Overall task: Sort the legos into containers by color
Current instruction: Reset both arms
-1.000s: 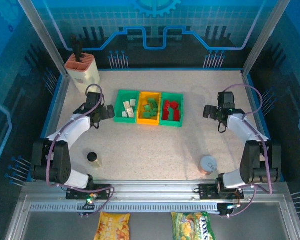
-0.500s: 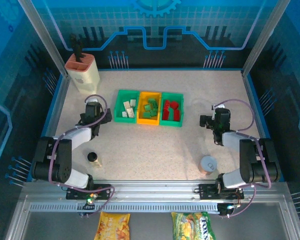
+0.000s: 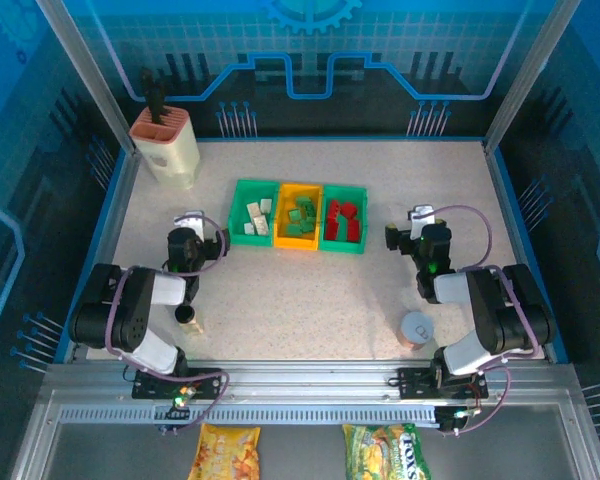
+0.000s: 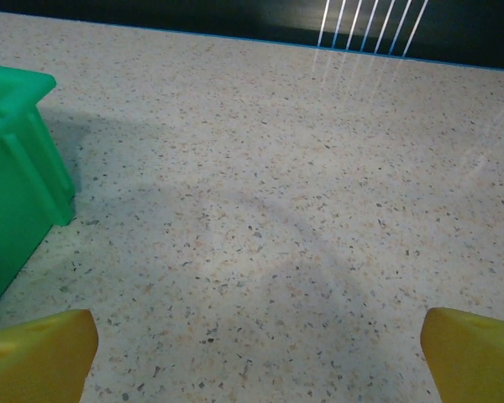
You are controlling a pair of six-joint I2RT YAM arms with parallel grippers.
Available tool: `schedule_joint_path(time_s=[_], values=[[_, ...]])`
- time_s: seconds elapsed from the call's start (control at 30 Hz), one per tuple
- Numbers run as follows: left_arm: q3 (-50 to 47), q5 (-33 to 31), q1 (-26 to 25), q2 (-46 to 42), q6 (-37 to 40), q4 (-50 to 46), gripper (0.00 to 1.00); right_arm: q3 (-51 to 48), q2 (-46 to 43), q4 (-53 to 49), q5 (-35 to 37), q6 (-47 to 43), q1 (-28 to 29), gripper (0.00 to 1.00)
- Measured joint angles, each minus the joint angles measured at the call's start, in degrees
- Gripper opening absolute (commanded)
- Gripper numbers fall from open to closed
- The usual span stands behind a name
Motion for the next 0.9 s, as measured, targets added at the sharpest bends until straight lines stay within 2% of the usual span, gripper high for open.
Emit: schedule_joint_path(time_s=[0.9], values=[[0.2, 1.7, 0.0, 0.0, 0.4, 3.6, 0.99, 0.0, 0.0, 0.3, -1.9, 0.0, -0.5, 1.00]])
